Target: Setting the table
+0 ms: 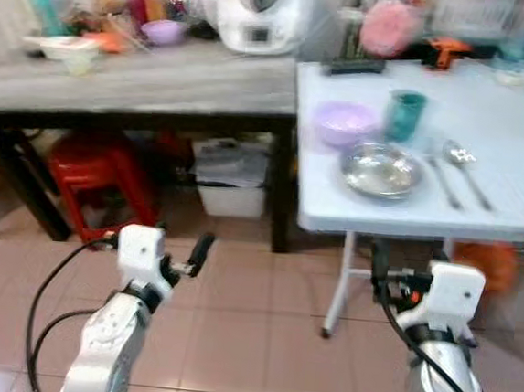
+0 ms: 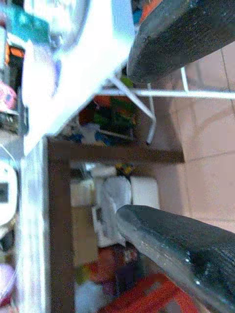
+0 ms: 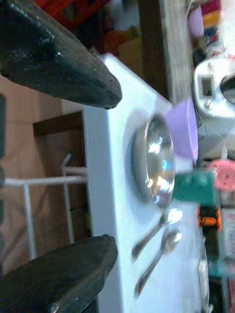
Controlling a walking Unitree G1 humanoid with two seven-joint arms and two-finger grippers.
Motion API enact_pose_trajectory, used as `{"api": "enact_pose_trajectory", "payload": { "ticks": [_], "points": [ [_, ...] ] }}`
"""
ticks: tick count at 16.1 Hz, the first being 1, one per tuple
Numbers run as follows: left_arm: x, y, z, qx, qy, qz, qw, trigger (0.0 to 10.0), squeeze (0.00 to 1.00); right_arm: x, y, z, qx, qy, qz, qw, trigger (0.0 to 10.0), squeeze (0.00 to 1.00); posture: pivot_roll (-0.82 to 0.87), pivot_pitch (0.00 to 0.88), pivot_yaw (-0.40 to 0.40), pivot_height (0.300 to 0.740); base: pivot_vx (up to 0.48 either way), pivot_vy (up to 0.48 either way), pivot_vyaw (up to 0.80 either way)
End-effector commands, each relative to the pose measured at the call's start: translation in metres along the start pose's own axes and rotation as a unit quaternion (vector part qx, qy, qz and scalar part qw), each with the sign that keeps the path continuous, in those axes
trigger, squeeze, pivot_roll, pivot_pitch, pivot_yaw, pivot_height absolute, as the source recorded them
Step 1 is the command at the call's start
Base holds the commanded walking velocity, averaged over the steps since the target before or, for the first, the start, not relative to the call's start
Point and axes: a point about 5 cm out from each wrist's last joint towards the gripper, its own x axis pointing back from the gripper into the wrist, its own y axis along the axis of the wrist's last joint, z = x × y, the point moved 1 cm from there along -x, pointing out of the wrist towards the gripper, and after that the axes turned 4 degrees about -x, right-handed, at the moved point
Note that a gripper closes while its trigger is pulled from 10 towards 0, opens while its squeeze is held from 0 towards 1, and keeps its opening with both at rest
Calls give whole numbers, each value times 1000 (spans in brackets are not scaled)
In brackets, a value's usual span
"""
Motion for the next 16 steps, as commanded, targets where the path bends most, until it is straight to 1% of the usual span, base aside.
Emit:
{"api": "enact_pose_trajectory", "payload": {
  "ticks": [1,4,5,7,12,16],
  "points": [
    [0,1,3,-5,6,1,1000,10000,0,-4,5,1,-1,5,-8,1000,10000,0,-100,0,128,740,0,-442,0],
    [-1,3,2,-7,4,-4,1000,10000,0,-5,6,2,-3,7,-10,1000,10000,0,-101,0,129,740,0,-378,0],
    [-1,3,2,4,7,-8,1000,10000,0,-4,5,3,-3,7,-9,1000,10000,0,-101,0,129,740,0,0,0],
    [0,4,3,2,4,-11,1000,10000,0,-3,4,5,-3,9,-8,1000,10000,0,-100,0,133,740,0,0,0],
    [0,7,-1,14,-18,-18,1000,10000,0,-2,4,5,6,13,-9,1000,10000,0,-101,0,135,740,0,0,0],
    [0,7,-3,17,-25,-20,999,10000,0,-2,3,5,6,12,-7,1000,10000,0,-101,0,136,740,0,0,0]
  ]
}}
